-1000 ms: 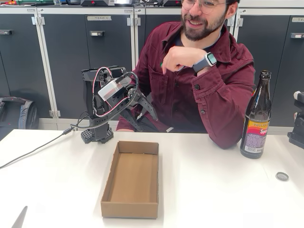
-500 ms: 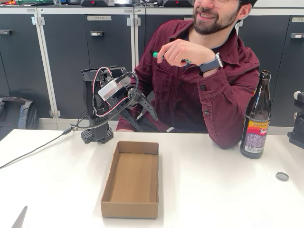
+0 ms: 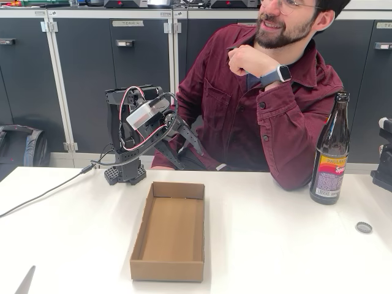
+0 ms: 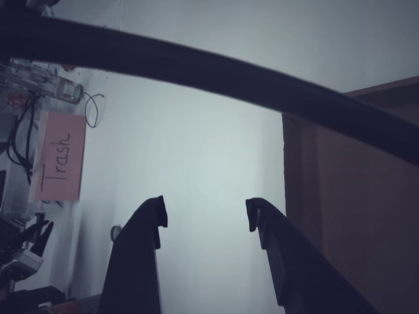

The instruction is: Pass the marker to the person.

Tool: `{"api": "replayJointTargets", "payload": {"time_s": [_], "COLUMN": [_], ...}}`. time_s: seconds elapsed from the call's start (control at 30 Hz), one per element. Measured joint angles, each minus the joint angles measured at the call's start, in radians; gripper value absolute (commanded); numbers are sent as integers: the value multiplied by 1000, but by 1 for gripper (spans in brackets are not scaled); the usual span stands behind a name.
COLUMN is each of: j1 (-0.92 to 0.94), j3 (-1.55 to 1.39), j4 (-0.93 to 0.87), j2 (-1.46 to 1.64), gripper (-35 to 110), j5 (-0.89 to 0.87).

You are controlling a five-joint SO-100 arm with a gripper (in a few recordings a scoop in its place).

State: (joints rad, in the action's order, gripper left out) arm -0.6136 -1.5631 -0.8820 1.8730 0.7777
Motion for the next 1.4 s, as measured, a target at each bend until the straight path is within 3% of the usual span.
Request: {"api": "replayJointTargets", "payload": {"time_s": [1.4], "j1": [0], "j3": [-11], "j4": [9], "j2": [0], "gripper": [28], "j5": [-12]}}
